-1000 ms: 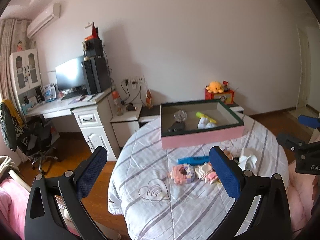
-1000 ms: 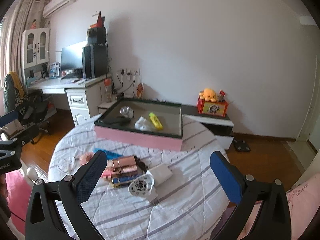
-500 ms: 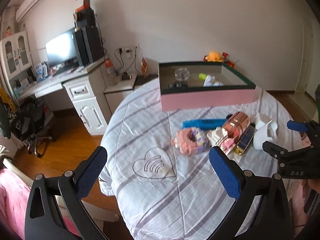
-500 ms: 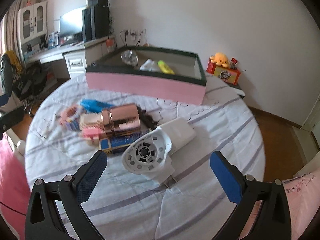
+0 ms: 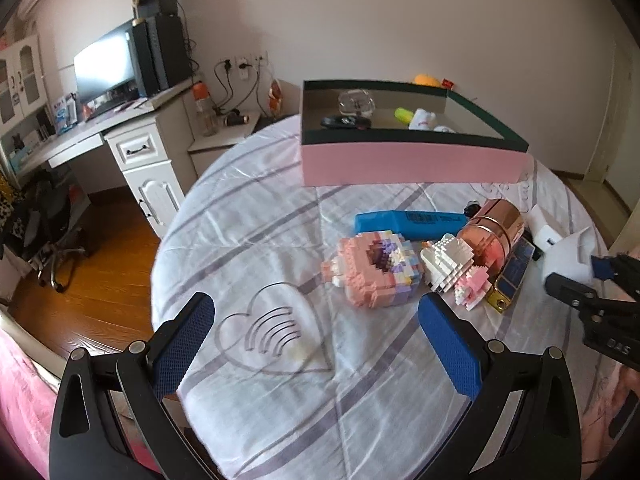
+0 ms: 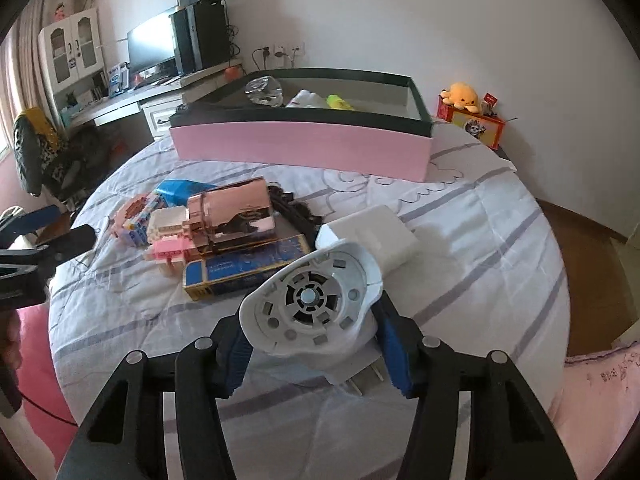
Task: Organize rigid objects
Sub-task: 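Grasp the pink pixel-block toy with the left tool while the right tool grasps the white plug adapter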
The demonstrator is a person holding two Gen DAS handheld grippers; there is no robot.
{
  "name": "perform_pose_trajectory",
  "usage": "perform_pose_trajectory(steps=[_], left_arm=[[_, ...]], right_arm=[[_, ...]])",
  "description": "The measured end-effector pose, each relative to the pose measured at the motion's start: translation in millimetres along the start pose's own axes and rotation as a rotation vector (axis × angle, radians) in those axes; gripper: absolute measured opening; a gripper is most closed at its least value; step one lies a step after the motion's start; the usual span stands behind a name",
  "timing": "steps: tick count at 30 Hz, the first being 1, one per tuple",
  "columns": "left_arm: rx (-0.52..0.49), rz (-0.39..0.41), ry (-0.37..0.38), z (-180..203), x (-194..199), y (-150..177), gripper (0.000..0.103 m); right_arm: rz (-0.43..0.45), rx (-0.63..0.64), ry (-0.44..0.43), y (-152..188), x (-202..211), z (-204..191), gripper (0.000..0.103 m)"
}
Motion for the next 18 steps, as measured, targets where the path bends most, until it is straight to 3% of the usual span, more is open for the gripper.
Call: perform_pose_trajectory(steps=[3, 12, 14, 15, 16, 18], left_arm=[[-0.017, -0.005, 0.025, 10, -11, -4, 0.103], [-0.042, -0.045, 0.003, 17, -41, -9, 0.102], [-0.039, -0.050, 0.041, 19, -45, -8, 0.089], [-0.034, -0.063, 0.076, 20, -47, -6, 0.076], [-0.032, -0.064, 0.084, 20, -46, -5, 0.068], [-0.039, -0.057, 0.090, 18, -42, -2, 0.068]], right_arm=[[-0.005, -0.007, -0.002, 0, 1, 8, 0.057], [-0.014, -0.017, -0.009, -4, -6, 19, 0.057], [-0.015, -0.020, -0.014, -4, -8, 20, 0.057], [-0.016, -0.022, -0.018, -3, -8, 20, 0.057], [-0.015, -0.024, -0.020, -3, -8, 20, 0.057], [-0.014, -0.025, -0.019, -3, -7, 20, 0.057]])
Point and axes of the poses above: each gripper's, at about its wrist camera, not at the fingertips, and x roughly against the way its jaws point, z to its right, y to its underside, the point moved 10 cm from there along -x, roughly the way its jaws point, and after that the axes turned 2 degrees about -z, right-handed, at the moved point
